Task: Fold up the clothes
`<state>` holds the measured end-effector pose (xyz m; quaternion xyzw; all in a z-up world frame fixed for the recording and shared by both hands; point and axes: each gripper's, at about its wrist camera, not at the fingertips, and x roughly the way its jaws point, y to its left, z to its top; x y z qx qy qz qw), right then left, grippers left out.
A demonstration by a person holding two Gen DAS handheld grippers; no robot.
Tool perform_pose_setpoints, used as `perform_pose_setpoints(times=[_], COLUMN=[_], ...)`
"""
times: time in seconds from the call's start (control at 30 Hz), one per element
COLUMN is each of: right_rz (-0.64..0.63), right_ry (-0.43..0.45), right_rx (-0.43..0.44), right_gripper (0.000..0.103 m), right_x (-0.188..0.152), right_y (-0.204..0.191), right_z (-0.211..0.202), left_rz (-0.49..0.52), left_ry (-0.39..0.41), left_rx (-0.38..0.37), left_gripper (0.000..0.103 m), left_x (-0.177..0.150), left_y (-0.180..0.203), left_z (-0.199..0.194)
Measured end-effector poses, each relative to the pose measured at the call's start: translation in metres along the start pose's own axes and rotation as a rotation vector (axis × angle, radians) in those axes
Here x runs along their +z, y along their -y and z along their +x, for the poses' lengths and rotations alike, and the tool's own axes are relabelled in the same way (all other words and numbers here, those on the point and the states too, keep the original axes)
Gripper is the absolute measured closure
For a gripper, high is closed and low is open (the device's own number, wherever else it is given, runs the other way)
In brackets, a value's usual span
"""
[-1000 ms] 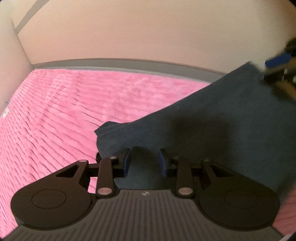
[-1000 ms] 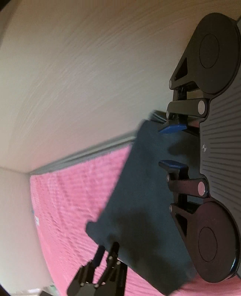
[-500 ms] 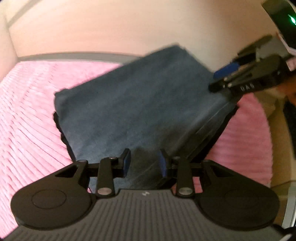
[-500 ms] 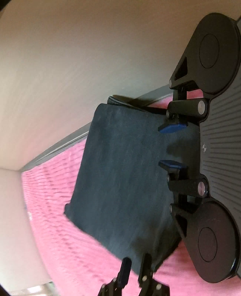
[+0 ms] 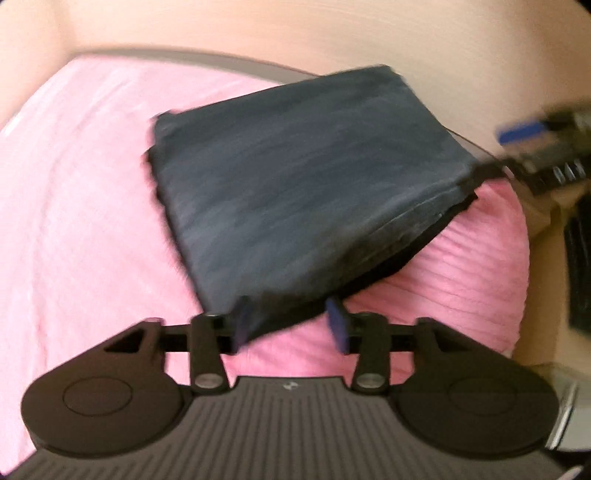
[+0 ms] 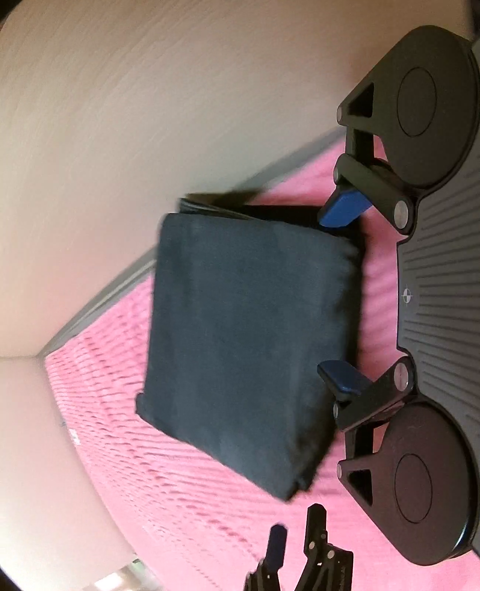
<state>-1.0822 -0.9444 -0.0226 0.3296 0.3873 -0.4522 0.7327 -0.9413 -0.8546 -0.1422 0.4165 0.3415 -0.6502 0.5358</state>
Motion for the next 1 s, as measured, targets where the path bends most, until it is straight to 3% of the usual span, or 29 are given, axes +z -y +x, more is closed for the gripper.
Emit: perform_pose_setpoints(times=[0.17,0.27,0.43,0.63,0.73,0.8,0.9,1.0], right_rz=[0.056,0.099,0.175,0.248,0.249,0.263,0.269,0.271], right_ry=[-0.03,0.009,0.09,0.17,0.2,0.207,0.204,0.196], right_rx=[0.014,0.002,-0.069,-0.093,-0.106,-0.108,-0.114,-0.112], right_gripper=[0.021,0.021,0.019,0.011,0.01,0.01,0.01,0.01], right_x=[-0.021,-0.032,-0.052,-0.086,-0.104,-0.114,-0.124,-0.128], right_y=[-0.018,-0.032,-0.056,-0.108,-0.132,-0.142,-0.152,-0.155], right_z=[-0.038,-0.068,-0.118,-0.181,-0.206,-0.217,-0.228,-0.233], left_rz=[-0.166,-0.177,-0.177,-0.117,-0.156,-0.134,-0.063,-0.074], left_ry=[-0.012,0.033,0.093,0.195,0.265,0.268,0.3,0.302], left_rx=[-0.003,-0.012,-0.023,-0.029,-0.165,-0.194,-0.157,-0.102], left_gripper=[0.015,0.003,0.002,0.002,0.002,0.002,0.002,0.002], left_x=[-0.016,-0.024,-0.04,-0.078,-0.098,-0.105,-0.117,-0.124], left_y=[-0.004,-0.001,-0.002,-0.009,-0.016,-0.013,-0.001,0.005], left_z=[-0.035,-0.057,-0.099,-0.163,-0.196,-0.211,-0.231,-0.242])
